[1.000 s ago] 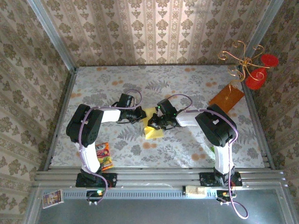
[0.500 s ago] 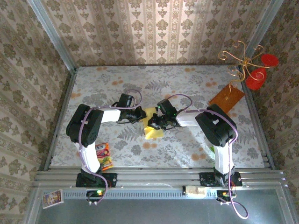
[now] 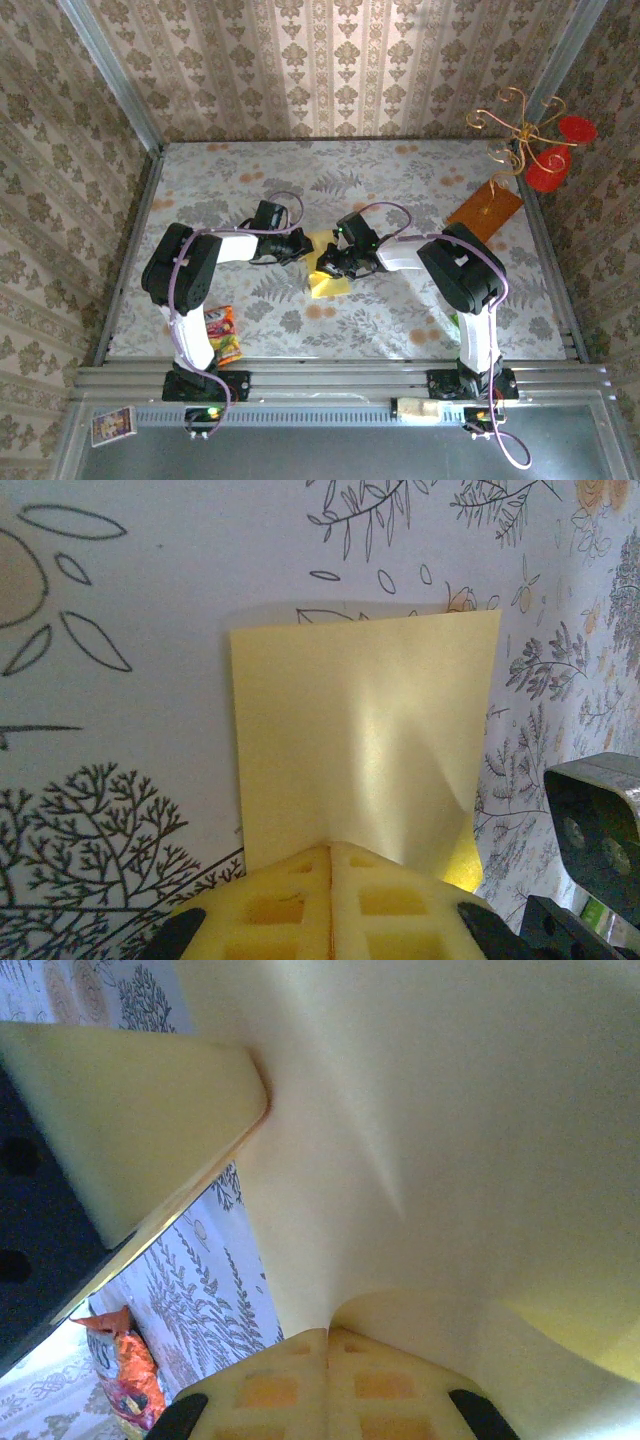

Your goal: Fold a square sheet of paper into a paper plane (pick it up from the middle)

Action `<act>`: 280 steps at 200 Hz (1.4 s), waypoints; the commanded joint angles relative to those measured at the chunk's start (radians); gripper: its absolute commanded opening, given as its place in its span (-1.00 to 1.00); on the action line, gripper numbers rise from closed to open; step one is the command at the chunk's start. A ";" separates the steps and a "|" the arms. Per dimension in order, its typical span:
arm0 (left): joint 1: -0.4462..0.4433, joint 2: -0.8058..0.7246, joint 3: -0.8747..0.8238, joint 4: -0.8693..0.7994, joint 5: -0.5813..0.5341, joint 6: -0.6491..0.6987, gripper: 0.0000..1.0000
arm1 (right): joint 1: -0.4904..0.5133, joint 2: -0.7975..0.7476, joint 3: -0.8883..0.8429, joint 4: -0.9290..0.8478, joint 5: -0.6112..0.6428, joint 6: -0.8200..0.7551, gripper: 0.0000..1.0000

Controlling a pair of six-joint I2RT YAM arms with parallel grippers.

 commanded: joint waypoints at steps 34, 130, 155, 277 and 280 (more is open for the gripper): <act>0.025 -0.064 -0.009 -0.094 -0.047 0.005 -0.81 | -0.005 0.041 0.006 -0.071 0.056 0.011 -0.75; 0.106 -0.267 -0.167 -0.052 -0.130 -0.028 -0.64 | -0.006 0.045 0.021 -0.104 0.058 -0.009 -0.24; 0.087 -0.289 -0.190 -0.020 -0.101 -0.037 -0.64 | -0.006 0.045 0.021 -0.114 0.060 -0.014 -0.25; -0.084 -0.165 -0.158 0.051 -0.004 -0.038 -1.00 | -0.006 0.057 0.043 -0.177 0.077 -0.036 -0.87; -0.084 -0.161 -0.158 0.050 -0.007 -0.037 -1.00 | -0.006 0.057 0.042 -0.176 0.077 -0.036 -0.87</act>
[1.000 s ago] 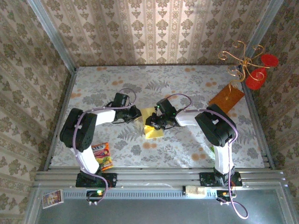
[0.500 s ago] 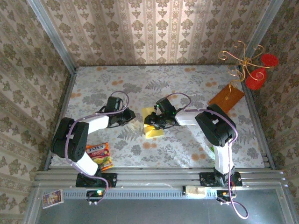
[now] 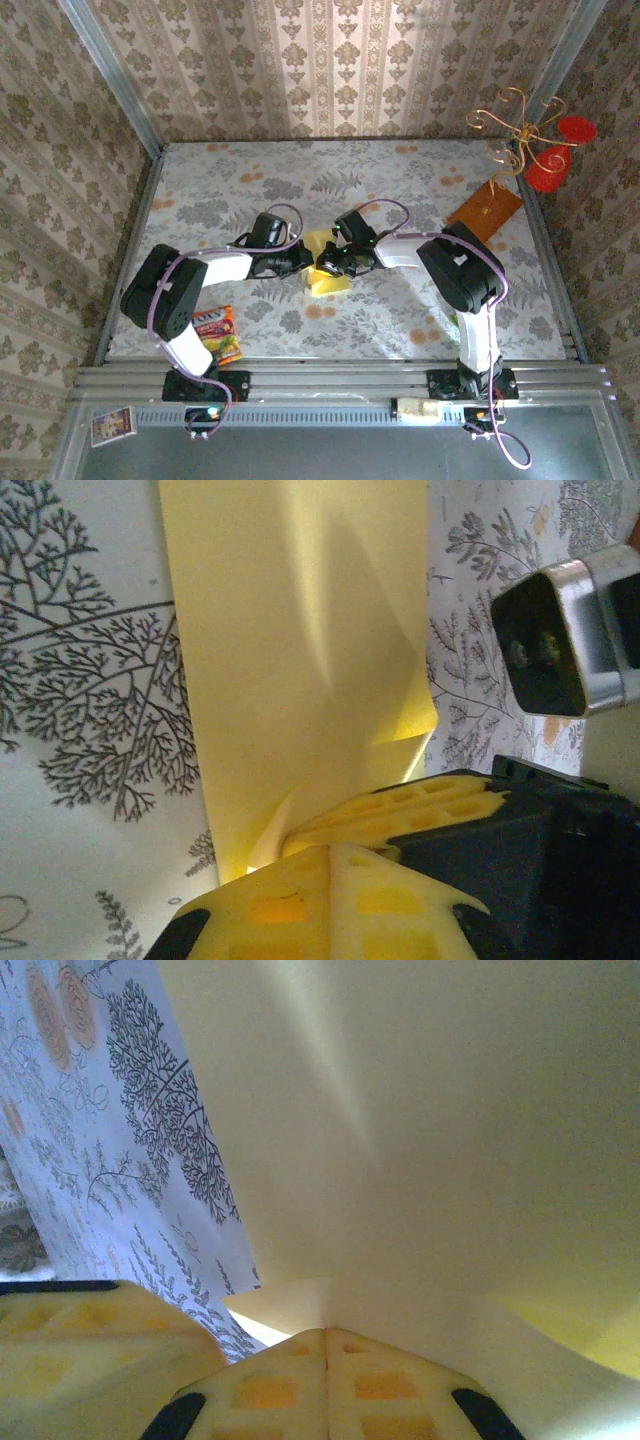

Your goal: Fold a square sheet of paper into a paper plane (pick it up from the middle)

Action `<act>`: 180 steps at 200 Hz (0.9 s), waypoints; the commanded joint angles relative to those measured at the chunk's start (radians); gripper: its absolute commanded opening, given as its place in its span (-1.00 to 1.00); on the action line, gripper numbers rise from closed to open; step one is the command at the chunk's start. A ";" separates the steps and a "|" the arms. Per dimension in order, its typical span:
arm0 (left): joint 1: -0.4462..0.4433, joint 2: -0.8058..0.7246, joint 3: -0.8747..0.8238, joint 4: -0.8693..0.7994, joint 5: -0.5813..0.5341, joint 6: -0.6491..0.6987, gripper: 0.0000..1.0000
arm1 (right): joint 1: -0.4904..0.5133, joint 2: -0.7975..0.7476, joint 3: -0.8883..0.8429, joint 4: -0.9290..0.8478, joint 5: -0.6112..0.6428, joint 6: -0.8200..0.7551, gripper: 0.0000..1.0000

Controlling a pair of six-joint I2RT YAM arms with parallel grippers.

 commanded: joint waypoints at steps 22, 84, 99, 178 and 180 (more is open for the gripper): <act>-0.015 0.050 0.027 -0.024 -0.007 0.013 -1.00 | -0.003 0.045 -0.009 -0.094 0.052 -0.005 -0.88; -0.014 0.092 0.044 -0.143 -0.079 0.064 -1.00 | -0.002 0.029 -0.013 -0.063 0.035 -0.013 -0.88; -0.013 0.102 0.053 -0.168 -0.093 0.073 -1.00 | -0.005 0.011 -0.008 -0.046 0.003 -0.017 -0.88; 0.009 0.117 0.092 -0.218 -0.088 0.141 -1.00 | -0.042 -0.042 -0.003 -0.063 0.022 -0.083 -0.87; 0.010 0.118 0.093 -0.218 -0.087 0.141 -1.00 | -0.042 -0.040 -0.006 -0.062 0.023 -0.083 -0.87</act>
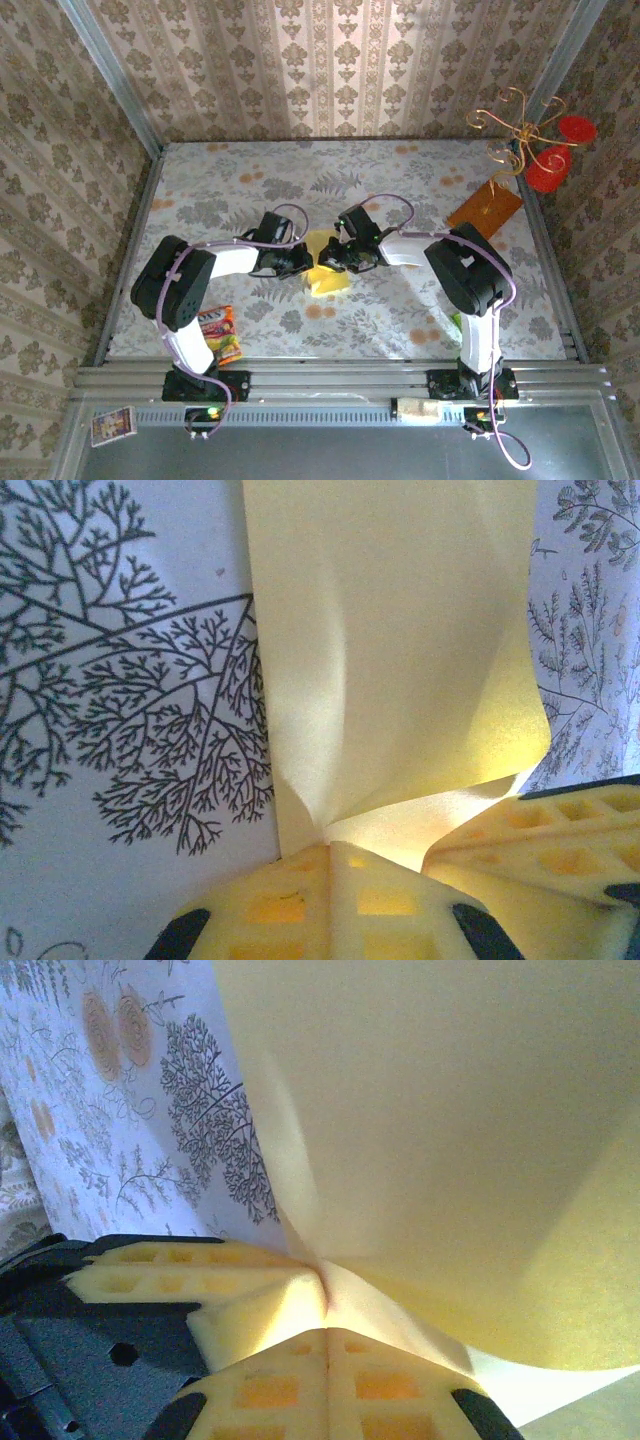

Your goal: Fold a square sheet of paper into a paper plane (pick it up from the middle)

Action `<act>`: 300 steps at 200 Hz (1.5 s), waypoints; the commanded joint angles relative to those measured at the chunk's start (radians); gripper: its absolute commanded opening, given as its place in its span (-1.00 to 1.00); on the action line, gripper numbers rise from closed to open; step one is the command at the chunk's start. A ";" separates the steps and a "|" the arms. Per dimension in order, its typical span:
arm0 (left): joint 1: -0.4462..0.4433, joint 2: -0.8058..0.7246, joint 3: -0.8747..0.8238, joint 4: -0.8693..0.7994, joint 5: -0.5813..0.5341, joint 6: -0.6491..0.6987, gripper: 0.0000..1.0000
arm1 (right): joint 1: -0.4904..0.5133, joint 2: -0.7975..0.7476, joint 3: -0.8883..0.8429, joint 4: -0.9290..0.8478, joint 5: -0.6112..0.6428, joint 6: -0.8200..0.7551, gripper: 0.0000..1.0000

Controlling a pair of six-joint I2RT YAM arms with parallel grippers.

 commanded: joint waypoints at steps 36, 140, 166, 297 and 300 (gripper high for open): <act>0.020 0.054 0.016 -0.072 -0.023 0.054 -1.00 | -0.022 0.020 -0.025 -0.047 0.058 -0.041 -0.87; 0.017 -0.012 0.087 -0.068 0.013 0.027 -1.00 | -0.030 0.065 -0.107 -0.002 0.160 0.074 -0.88; -0.006 -0.082 0.044 -0.041 0.009 -0.027 -1.00 | -0.030 0.060 -0.124 0.006 0.194 0.111 -0.88; -0.103 -0.066 0.010 -0.028 -0.053 -0.111 -1.00 | -0.030 0.051 -0.129 0.033 0.240 0.195 -0.89; -0.103 -0.062 0.011 -0.027 -0.052 -0.110 -1.00 | -0.030 0.050 -0.129 0.034 0.239 0.194 -0.89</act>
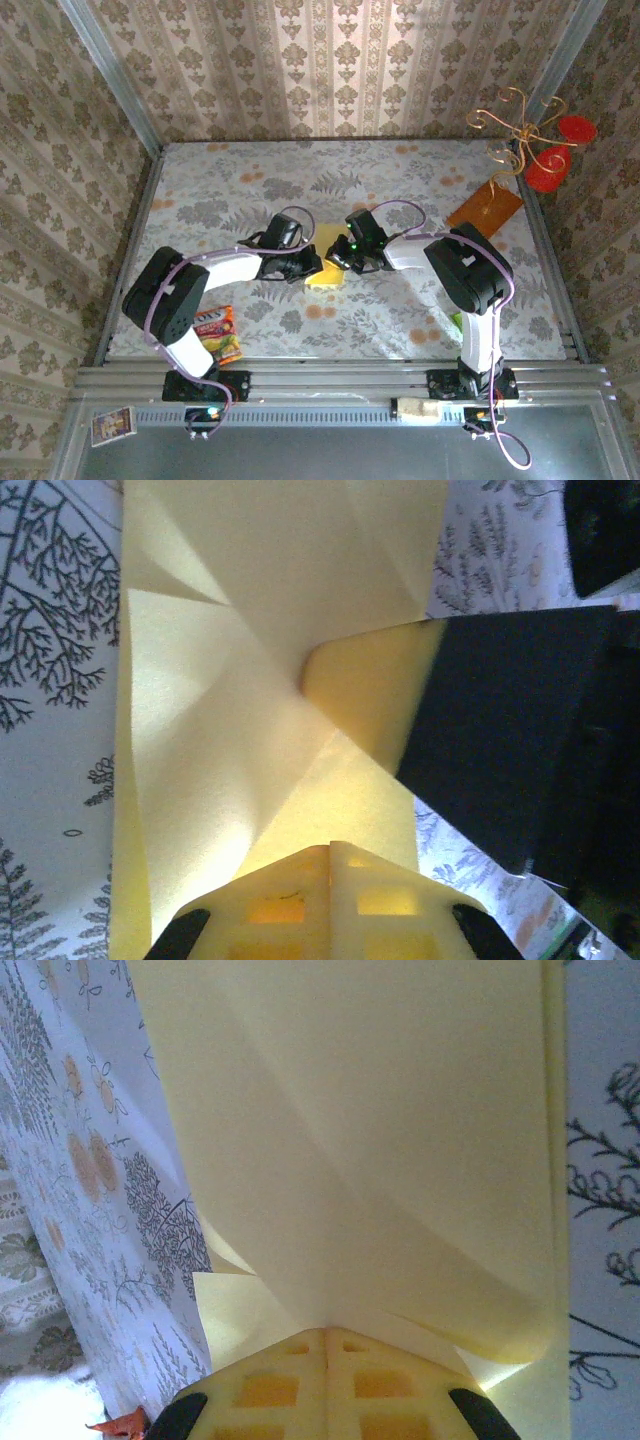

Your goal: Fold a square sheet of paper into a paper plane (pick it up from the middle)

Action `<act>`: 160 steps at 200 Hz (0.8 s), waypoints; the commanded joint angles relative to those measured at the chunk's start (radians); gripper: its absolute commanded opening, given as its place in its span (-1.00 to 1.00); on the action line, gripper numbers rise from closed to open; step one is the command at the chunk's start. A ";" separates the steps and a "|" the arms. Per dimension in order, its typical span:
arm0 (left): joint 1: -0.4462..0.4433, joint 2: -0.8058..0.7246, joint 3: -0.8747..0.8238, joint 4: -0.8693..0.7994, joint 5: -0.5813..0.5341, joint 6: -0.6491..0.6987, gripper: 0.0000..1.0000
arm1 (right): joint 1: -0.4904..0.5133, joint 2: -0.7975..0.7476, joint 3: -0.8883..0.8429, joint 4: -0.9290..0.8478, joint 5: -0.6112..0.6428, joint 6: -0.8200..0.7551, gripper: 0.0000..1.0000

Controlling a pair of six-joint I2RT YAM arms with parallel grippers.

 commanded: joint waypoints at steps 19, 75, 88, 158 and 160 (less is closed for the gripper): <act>-0.005 0.048 0.033 0.010 -0.007 0.004 -1.00 | -0.008 0.045 -0.046 -0.114 0.108 0.014 -0.89; -0.002 0.067 0.027 0.007 -0.017 0.021 -1.00 | -0.008 0.050 -0.046 -0.110 0.100 0.013 -0.89; 0.002 0.062 0.026 -0.004 -0.026 0.029 -1.00 | -0.008 0.053 -0.046 -0.111 0.099 0.013 -0.89; 0.019 0.064 0.012 -0.020 -0.024 0.046 -1.00 | -0.008 0.054 -0.047 -0.118 0.105 0.011 -0.89; 0.019 0.064 0.010 -0.019 -0.024 0.046 -1.00 | -0.008 0.054 -0.047 -0.117 0.106 0.011 -0.89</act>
